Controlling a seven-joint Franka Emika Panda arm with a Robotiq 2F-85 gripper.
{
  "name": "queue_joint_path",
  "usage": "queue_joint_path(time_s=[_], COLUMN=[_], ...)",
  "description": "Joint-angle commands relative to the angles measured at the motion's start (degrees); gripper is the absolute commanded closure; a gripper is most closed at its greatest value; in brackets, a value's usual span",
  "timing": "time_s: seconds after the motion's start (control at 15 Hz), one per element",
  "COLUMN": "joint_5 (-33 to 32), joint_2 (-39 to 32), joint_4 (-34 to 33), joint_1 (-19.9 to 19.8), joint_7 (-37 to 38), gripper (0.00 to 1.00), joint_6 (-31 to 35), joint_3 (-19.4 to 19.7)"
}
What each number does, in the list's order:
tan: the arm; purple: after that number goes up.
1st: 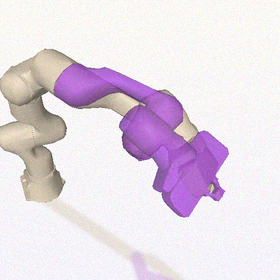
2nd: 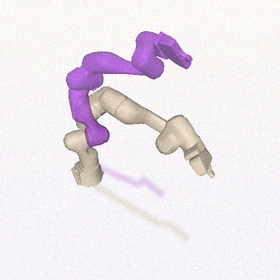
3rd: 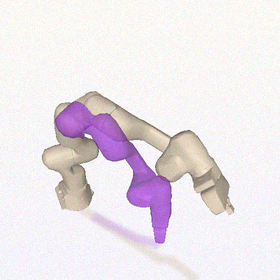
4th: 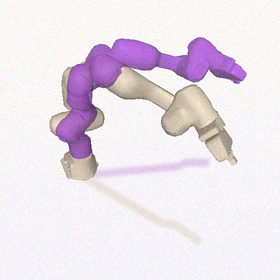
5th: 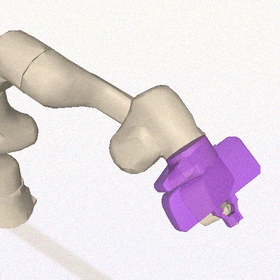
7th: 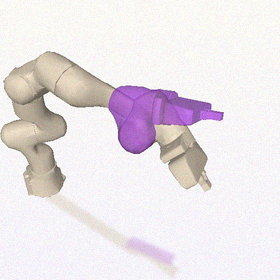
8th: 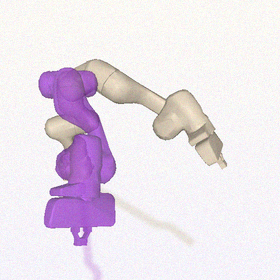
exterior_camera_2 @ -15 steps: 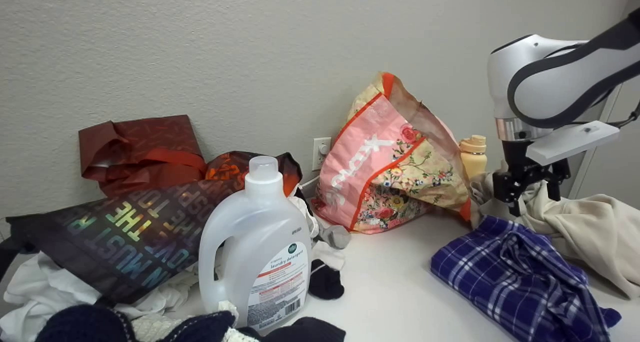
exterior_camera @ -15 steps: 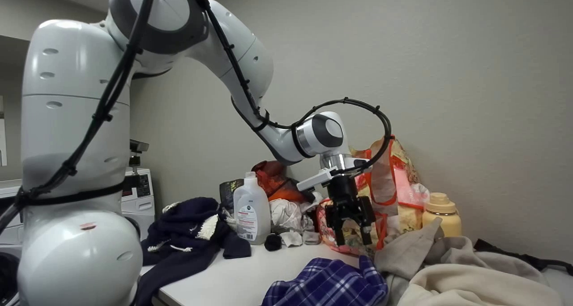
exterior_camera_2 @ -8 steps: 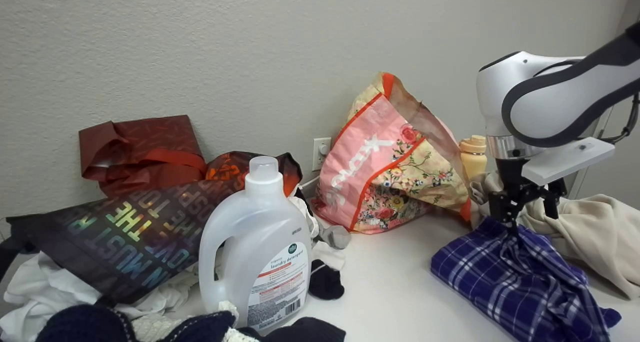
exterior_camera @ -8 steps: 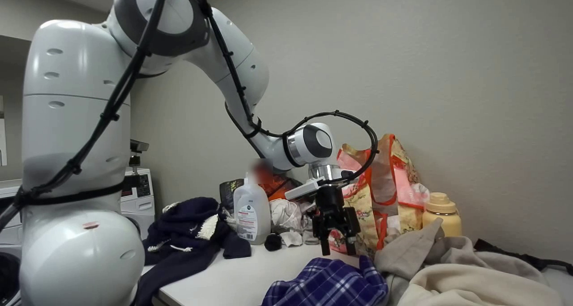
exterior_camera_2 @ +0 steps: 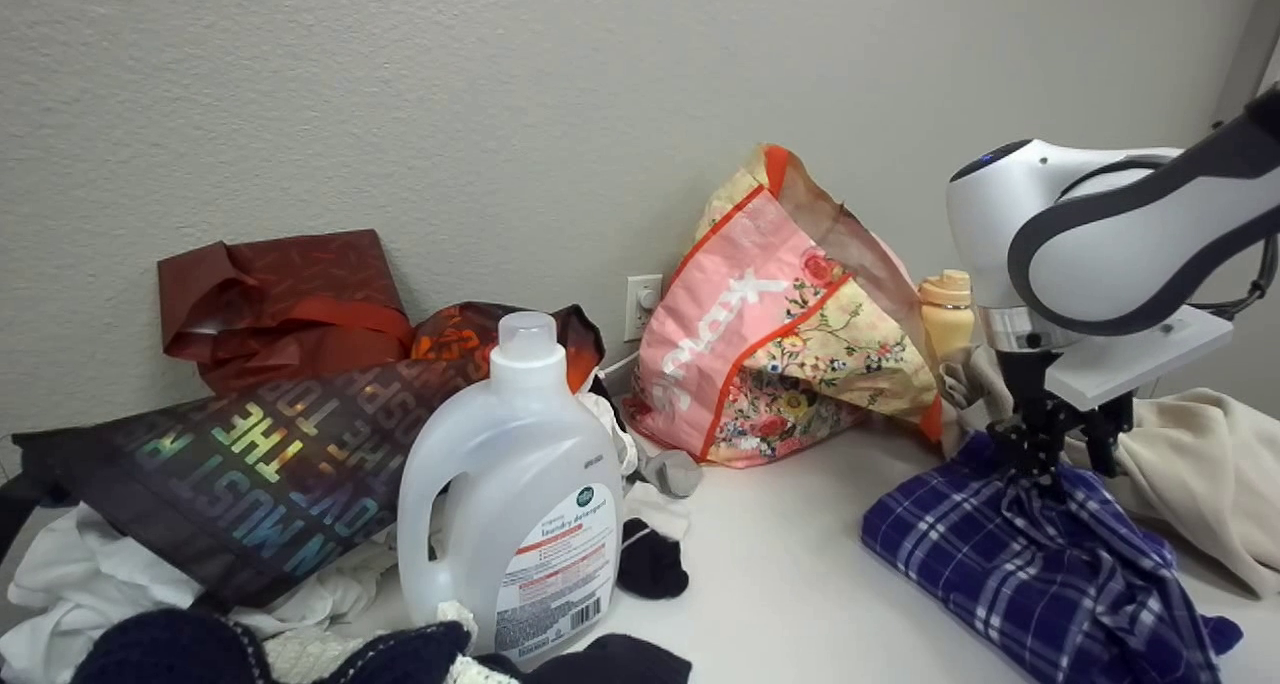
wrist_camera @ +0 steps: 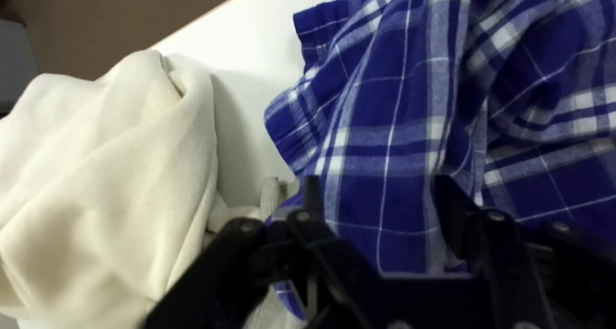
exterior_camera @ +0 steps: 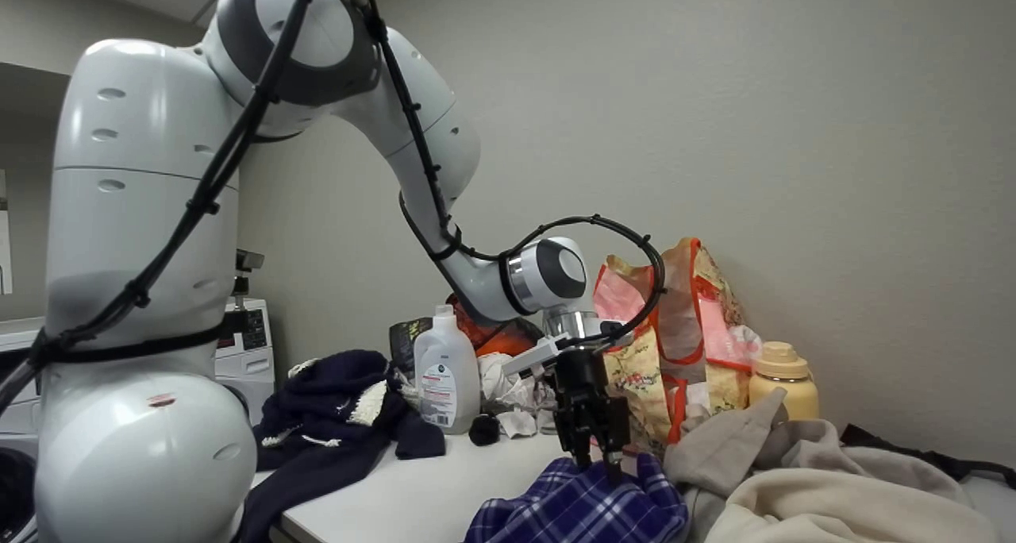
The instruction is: Fold the checked garment
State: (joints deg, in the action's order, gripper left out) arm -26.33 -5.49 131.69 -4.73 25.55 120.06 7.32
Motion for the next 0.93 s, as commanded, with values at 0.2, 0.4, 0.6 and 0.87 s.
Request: queue_joint_path(time_s=[0.2, 0.4, 0.6, 0.87], joint_5=[-2.87, -5.33, -8.66, -10.02], joint_2=[-1.38, -1.55, -2.38, -3.34], joint_4=[0.57, -0.21, -0.27, 0.16], joint_1=[-0.06, -0.36, -1.28, -2.78], joint_7=[3.46, 4.71, 7.31, 8.56], gripper=[0.92, 1.0, 0.99, 0.99], joint_6=[2.04, 0.81, 0.18, -0.63], joint_3=[1.0, 2.17, 4.09, 6.03])
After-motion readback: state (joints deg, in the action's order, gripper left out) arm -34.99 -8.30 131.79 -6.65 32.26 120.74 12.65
